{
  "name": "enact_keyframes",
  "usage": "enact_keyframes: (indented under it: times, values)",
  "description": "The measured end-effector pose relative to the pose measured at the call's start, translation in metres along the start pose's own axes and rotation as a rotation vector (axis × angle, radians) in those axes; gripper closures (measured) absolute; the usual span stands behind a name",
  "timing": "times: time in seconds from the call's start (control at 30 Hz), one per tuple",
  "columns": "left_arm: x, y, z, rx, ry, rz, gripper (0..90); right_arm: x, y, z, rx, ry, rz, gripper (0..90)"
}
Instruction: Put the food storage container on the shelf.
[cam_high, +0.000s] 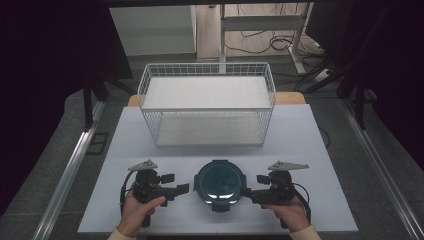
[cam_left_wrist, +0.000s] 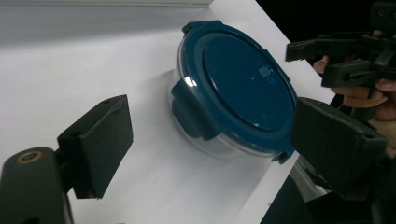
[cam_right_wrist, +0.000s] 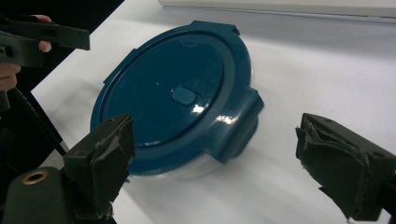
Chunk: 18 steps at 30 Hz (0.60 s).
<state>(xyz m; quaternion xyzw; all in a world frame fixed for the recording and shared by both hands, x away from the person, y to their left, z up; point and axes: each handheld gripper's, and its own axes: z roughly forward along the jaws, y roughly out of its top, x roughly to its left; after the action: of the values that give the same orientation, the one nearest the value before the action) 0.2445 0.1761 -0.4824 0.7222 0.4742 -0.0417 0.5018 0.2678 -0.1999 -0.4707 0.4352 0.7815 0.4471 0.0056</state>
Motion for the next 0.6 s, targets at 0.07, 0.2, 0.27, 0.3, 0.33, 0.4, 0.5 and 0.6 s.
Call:
enact_keyframes:
  times: [0.07,0.2,0.27,0.3,0.33,0.4,0.5,0.6]
  values:
    - [0.001,0.004,0.008,0.018,-0.016,-0.018,12.5,0.0,0.002,0.003,0.005,0.003,0.007,10.1]
    - [0.005,0.01,0.023,0.035,-0.042,-0.062,12.0,-0.001,0.009,0.017,0.031,0.013,0.056,8.8]
    - [0.006,0.01,0.032,0.059,-0.058,-0.077,11.7,-0.002,0.01,0.022,0.033,0.017,0.074,8.3]
    - [0.006,0.01,0.032,0.059,-0.058,-0.077,11.5,-0.002,0.01,0.022,0.033,0.017,0.074,8.3]
    - [0.007,0.009,0.035,0.073,-0.066,-0.085,11.5,-0.003,0.01,0.023,0.035,0.02,0.081,8.1]
    - [0.009,0.008,0.039,0.086,-0.088,-0.099,11.1,-0.004,0.007,0.027,0.044,0.03,0.096,8.0]
    - [0.012,0.006,0.045,0.101,-0.111,-0.131,11.0,-0.005,0.004,0.032,0.057,0.049,0.128,8.0]
    - [0.012,0.006,0.051,0.114,-0.119,-0.134,11.2,-0.006,0.002,0.037,0.07,0.062,0.162,8.0]
